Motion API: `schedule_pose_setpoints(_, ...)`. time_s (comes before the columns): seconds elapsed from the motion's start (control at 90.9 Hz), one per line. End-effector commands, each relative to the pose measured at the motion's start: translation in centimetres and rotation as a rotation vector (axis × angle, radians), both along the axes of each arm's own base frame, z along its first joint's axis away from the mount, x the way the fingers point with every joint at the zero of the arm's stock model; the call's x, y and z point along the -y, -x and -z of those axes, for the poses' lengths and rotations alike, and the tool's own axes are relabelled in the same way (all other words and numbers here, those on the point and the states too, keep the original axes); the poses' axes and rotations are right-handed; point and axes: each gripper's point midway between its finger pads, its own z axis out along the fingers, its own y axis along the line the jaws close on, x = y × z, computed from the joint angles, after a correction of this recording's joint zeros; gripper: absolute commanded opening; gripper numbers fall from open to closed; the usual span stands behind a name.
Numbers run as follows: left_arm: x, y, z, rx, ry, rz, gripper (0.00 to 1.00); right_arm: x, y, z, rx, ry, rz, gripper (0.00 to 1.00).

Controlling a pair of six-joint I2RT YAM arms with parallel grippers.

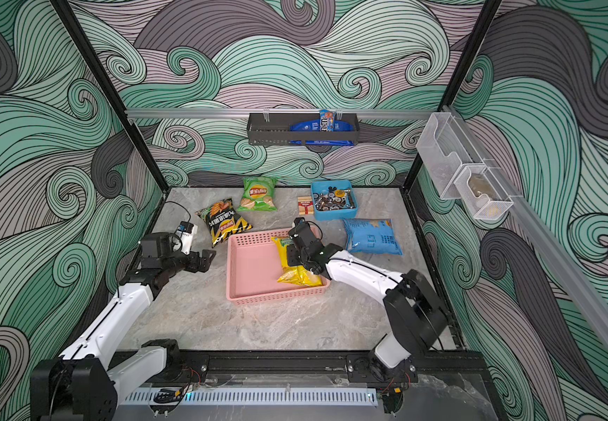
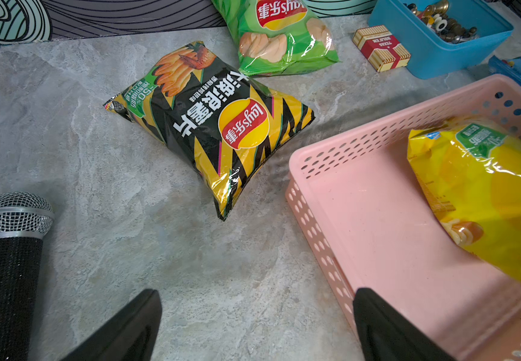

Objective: Put the potato chips into the basket
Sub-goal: Place the potato chip in the basket.

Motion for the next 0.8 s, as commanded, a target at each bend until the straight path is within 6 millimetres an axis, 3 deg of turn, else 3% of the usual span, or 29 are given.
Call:
schedule_pose_setpoints(0.0,-0.1,0.1,0.2,0.0,-0.004,0.013,0.99,-0.6,0.1,1.4,-0.03,-0.033,-0.032,0.28)
schedule_pose_setpoints(0.088,-0.1,0.1,0.3,-0.003,-0.004,0.012,0.99,-0.4,0.1,2.5,-0.047,-0.009,-0.039,0.31)
schedule_pose_setpoints(0.187,-0.1,0.1,0.2,-0.002,-0.004,0.012,0.99,-0.3,0.3,1.9,-0.034,-0.014,-0.044,0.4)
schedule_pose_setpoints(0.253,-0.1,0.1,0.2,-0.002,-0.004,0.012,0.99,-0.3,0.4,0.3,-0.004,-0.035,-0.05,0.48)
schedule_pose_setpoints(0.319,-0.1,0.1,0.2,-0.003,-0.004,0.012,0.98,0.0,0.4,-2.2,0.046,-0.06,-0.047,0.52)
schedule_pose_setpoints(0.407,-0.1,0.2,0.1,-0.001,-0.002,0.014,0.99,1.2,0.3,-6.0,0.122,-0.094,-0.03,0.64)
schedule_pose_setpoints(0.495,0.0,0.2,0.2,-0.003,-0.001,0.017,0.99,3.8,-0.5,-8.0,0.167,-0.101,0.027,0.64)
schedule_pose_setpoints(0.561,0.0,0.2,0.2,-0.003,0.0,0.016,0.99,6.7,-1.3,-8.1,0.174,-0.089,0.102,0.65)
schedule_pose_setpoints(0.693,0.0,0.2,0.1,0.0,0.0,0.017,0.99,13.0,-2.8,-5.3,0.099,-0.092,0.274,0.65)
schedule_pose_setpoints(0.792,0.1,0.2,0.1,-0.001,0.001,0.019,0.99,16.6,-3.3,-2.9,0.034,-0.094,0.37,0.65)
